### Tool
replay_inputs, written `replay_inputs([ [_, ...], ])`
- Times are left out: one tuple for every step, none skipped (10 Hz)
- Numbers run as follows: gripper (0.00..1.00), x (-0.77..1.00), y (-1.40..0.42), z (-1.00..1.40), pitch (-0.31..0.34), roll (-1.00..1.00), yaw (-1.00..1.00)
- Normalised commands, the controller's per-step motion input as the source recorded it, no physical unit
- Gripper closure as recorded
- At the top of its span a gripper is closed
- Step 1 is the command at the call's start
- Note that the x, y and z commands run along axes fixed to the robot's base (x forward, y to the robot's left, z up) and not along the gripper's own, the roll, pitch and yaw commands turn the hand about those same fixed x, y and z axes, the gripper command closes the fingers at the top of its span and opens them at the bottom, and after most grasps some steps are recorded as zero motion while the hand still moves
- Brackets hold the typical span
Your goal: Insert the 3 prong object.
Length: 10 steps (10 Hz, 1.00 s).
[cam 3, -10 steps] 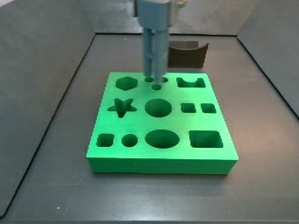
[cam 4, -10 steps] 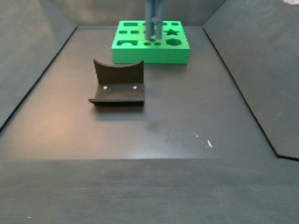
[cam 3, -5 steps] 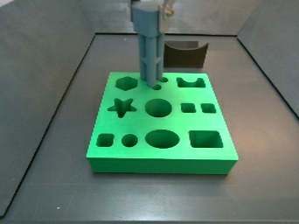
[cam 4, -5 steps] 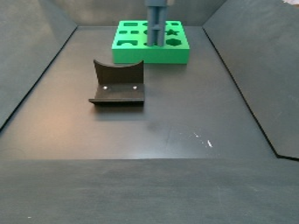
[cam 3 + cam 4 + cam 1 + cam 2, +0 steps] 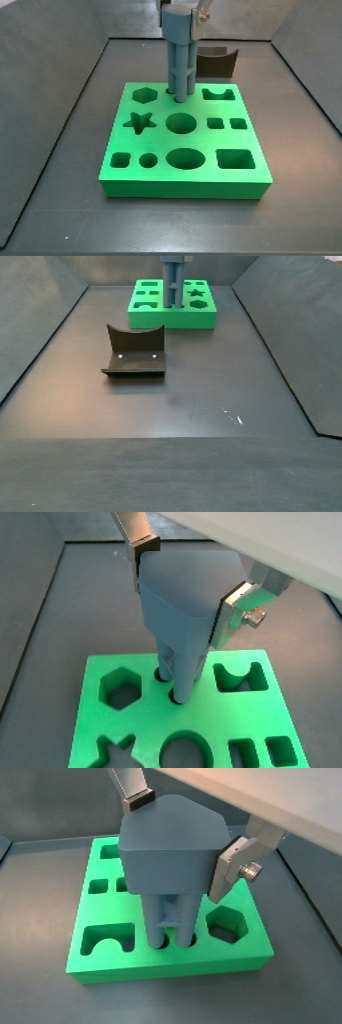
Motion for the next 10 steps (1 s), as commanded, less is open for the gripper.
replay_inputs([
  [1.0,-0.01,-0.02,-0.15,-0.037,-0.06,0.26],
  [1.0,-0.03,0.07,-0.28,-0.004,-0.02,0.15],
  [1.0,-0.39,0.16,-0.25,-0.079,-0.02,0.11],
  [1.0,-0.42,0.03,-0.22,-0.123,-0.07,0.08],
  [1.0,-0.13,0.0,-0.37,-0.064,-0.1,0.0],
  [1.0,0.09,0.0,-0.77,0.0,-0.03,-0.06],
  [1.0,0.22,0.05,-0.65,0.041,0.0,-0.01],
  [1.0,0.08,0.02,-0.42,0.0,-0.05,-0.11],
  [1.0,0.07,0.12,-0.06,0.0,-0.12,-0.08],
  [1.0,0.0,0.0,0.0,-0.01,0.0,0.0],
])
